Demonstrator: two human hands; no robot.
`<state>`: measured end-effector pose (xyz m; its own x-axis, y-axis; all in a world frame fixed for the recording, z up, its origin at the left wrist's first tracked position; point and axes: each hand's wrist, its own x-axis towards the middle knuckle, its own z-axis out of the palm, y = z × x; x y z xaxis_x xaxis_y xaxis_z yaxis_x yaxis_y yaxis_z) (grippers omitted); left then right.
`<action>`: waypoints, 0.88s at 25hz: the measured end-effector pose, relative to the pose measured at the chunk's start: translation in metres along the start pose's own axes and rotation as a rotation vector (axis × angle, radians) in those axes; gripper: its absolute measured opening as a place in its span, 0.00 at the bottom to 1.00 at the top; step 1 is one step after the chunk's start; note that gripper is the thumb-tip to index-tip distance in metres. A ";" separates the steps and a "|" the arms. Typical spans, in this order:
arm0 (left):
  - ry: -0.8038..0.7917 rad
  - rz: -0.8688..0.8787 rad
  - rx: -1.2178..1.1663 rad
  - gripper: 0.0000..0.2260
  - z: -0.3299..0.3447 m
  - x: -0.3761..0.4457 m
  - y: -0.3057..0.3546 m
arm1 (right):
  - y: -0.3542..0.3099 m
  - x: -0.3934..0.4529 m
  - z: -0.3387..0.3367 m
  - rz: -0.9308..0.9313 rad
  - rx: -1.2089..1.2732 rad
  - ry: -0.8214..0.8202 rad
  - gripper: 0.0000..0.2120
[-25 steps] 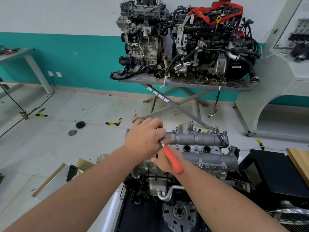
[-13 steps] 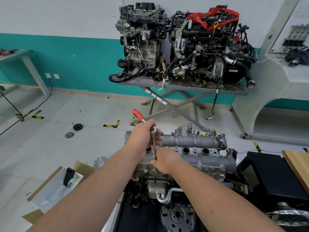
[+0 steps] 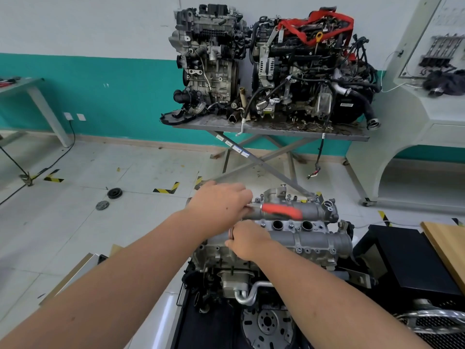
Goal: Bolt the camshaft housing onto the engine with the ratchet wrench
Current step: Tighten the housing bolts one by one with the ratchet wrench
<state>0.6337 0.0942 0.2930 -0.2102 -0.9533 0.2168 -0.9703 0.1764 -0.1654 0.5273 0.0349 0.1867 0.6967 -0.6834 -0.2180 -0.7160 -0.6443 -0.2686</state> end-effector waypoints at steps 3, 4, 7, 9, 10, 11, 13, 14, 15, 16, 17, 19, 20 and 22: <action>0.383 0.124 -0.024 0.20 0.011 -0.013 -0.004 | -0.001 -0.002 0.004 -0.025 -0.074 0.044 0.14; 0.447 0.067 -0.100 0.20 0.019 -0.016 -0.004 | -0.002 -0.002 0.005 -0.050 -0.071 0.050 0.15; 0.394 -0.235 -0.702 0.20 0.038 -0.030 0.013 | -0.003 0.001 0.002 -0.060 0.056 -0.025 0.17; 0.448 -0.362 -1.107 0.18 0.045 -0.033 0.027 | -0.006 0.001 -0.002 -0.002 0.053 -0.059 0.15; 0.495 -0.440 -1.286 0.16 0.047 -0.031 0.034 | -0.006 0.000 -0.003 0.037 0.038 -0.059 0.16; 0.525 -0.543 -1.452 0.15 0.048 -0.028 0.038 | -0.006 -0.001 -0.005 0.043 0.022 -0.052 0.16; 0.514 -0.744 -1.789 0.16 0.047 -0.020 0.038 | -0.005 0.001 -0.005 0.030 -0.018 -0.064 0.16; 0.486 -0.816 -1.952 0.18 0.046 -0.017 0.035 | -0.005 0.001 -0.005 0.020 -0.025 -0.061 0.14; 0.465 -0.876 -2.093 0.18 0.044 -0.015 0.030 | -0.004 0.001 -0.005 0.023 -0.014 -0.069 0.12; 0.447 -0.934 -2.199 0.17 0.041 -0.014 0.022 | -0.004 0.000 -0.006 0.018 -0.015 -0.082 0.10; 0.429 -0.991 -2.270 0.14 0.037 -0.011 0.015 | -0.005 -0.001 -0.006 0.019 -0.017 -0.088 0.09; 0.333 -1.079 -2.238 0.09 0.028 -0.005 0.004 | -0.004 0.000 -0.006 0.023 -0.032 -0.098 0.10; 0.248 -1.097 -2.124 0.07 0.024 -0.002 0.001 | -0.004 0.000 -0.005 0.020 -0.030 -0.101 0.11; 0.070 -1.050 -1.835 0.08 0.014 0.005 -0.002 | -0.002 0.000 -0.004 -0.001 -0.039 -0.086 0.13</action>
<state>0.6364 0.0861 0.2812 0.3976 -0.8310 -0.3889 0.3292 -0.2665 0.9059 0.5286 0.0351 0.1911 0.6975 -0.6515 -0.2984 -0.7151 -0.6592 -0.2324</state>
